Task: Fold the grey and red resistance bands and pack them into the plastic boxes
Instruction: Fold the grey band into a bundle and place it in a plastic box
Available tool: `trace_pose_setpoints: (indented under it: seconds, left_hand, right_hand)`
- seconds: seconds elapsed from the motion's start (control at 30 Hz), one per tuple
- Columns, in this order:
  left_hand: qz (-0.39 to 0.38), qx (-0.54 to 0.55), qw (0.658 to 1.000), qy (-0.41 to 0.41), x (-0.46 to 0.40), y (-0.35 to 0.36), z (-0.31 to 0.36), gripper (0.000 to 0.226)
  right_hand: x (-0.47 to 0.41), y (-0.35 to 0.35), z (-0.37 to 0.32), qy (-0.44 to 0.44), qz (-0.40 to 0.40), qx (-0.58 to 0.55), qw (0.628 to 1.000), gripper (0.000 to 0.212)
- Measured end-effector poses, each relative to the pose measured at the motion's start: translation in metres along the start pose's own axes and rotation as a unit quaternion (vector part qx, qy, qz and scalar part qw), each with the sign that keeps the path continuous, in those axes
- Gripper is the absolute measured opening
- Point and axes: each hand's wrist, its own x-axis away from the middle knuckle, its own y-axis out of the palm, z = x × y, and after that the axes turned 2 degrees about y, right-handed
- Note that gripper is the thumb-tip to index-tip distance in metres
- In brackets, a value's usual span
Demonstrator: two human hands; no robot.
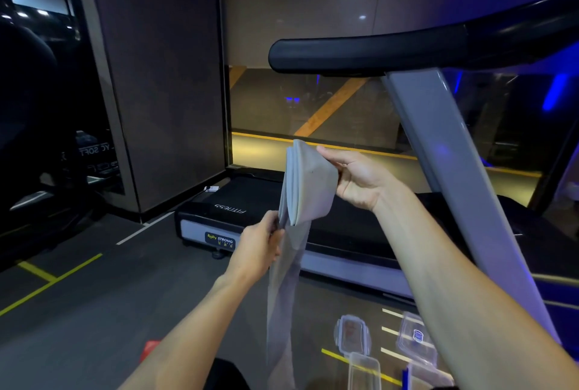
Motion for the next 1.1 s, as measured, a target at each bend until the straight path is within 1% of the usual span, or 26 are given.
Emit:
trace_pose_setpoints:
  seconds: [0.07,0.1,0.13,0.2,0.23,0.3,0.33,0.4,0.47,0.5,0.53,0.57,0.63,0.67,0.73,0.77,0.83,0.9,0.97,1.03,1.1]
  left_hand:
    - [-0.020,0.003,1.000,0.005,0.002,0.001,-0.006,0.026]
    - [-0.025,0.013,1.000,0.003,0.004,0.002,-0.007,0.024]
    - [-0.024,0.014,1.000,0.001,0.005,0.003,-0.009,0.018]
    - [-0.003,-0.032,0.999,-0.006,0.004,0.005,-0.008,0.005]
    - [0.014,-0.048,0.998,-0.024,0.003,0.005,-0.007,0.006]
    - [0.033,-0.031,0.996,-0.082,-0.003,0.004,-0.002,0.004]
    - [0.036,0.003,0.993,-0.115,-0.007,0.004,0.000,0.005]
    - [0.033,0.127,0.973,-0.189,-0.014,0.005,0.002,0.013]
    - [0.022,0.276,0.930,-0.243,-0.018,0.005,0.003,0.020]
    - [0.023,0.315,0.915,-0.250,-0.019,0.005,0.001,0.019]
    - [0.028,0.329,0.912,-0.242,-0.019,0.005,-0.002,0.017]
    - [0.040,0.311,0.924,-0.218,-0.020,0.006,-0.008,0.016]
    - [0.069,0.209,0.965,-0.140,-0.020,0.008,-0.021,0.016]
    - [0.069,0.161,0.979,-0.102,-0.019,0.008,-0.026,0.017]
    - [0.044,0.087,0.994,-0.046,-0.014,0.012,-0.034,0.021]
    - [0.032,0.062,0.997,-0.037,-0.012,0.015,-0.037,0.021]
    - [0.022,0.061,0.996,-0.053,-0.008,0.022,-0.041,0.017]
    - [0.016,0.079,0.993,-0.081,-0.007,0.032,-0.040,0.010]
    - [0.018,0.125,0.985,-0.117,-0.008,0.040,-0.039,0.005]
    - [0.030,0.206,0.965,-0.161,-0.010,0.045,-0.037,0.008]
    - [0.046,0.260,0.948,-0.179,-0.012,0.047,-0.037,0.009]
  right_hand:
    - [0.000,-0.001,-0.001,-0.001,0.009,0.003,1.000,0.042]
    - [-0.001,-0.002,-0.001,-0.001,0.010,0.002,1.000,0.042]
    - [-0.001,-0.002,0.000,0.001,0.011,0.001,1.000,0.042]
    - [-0.001,-0.003,0.002,0.007,0.007,0.003,1.000,0.034]
    - [-0.001,-0.004,0.004,0.010,0.005,0.007,1.000,0.028]
    - [0.000,-0.003,0.008,0.013,0.003,0.010,1.000,0.021]
    - [0.000,-0.003,0.009,0.014,0.002,0.008,1.000,0.022]
    - [0.001,-0.004,0.011,0.013,0.001,0.002,1.000,0.027]
    - [0.003,-0.005,0.010,0.011,-0.002,-0.003,1.000,0.039]
    - [0.005,-0.007,0.011,0.011,-0.002,-0.006,1.000,0.046]
    - [0.006,-0.010,0.011,0.011,-0.001,-0.008,1.000,0.052]
    - [0.009,-0.013,0.012,0.010,0.000,-0.010,1.000,0.054]
    - [0.013,-0.021,0.016,0.008,0.003,-0.012,1.000,0.050]
    - [0.015,-0.024,0.017,0.007,0.004,-0.018,1.000,0.049]
    - [0.019,-0.028,0.016,0.004,0.001,-0.031,1.000,0.050]
    - [0.020,-0.027,0.014,0.003,0.000,-0.032,0.999,0.050]
    - [0.020,-0.025,0.013,0.004,0.001,-0.022,1.000,0.054]
    - [0.018,-0.023,0.013,0.005,0.006,-0.022,1.000,0.064]
    - [0.016,-0.022,0.013,0.008,0.010,-0.024,1.000,0.067]
    - [0.015,-0.021,0.012,0.010,0.006,-0.027,1.000,0.054]
    - [0.015,-0.021,0.009,0.008,0.000,-0.029,1.000,0.040]
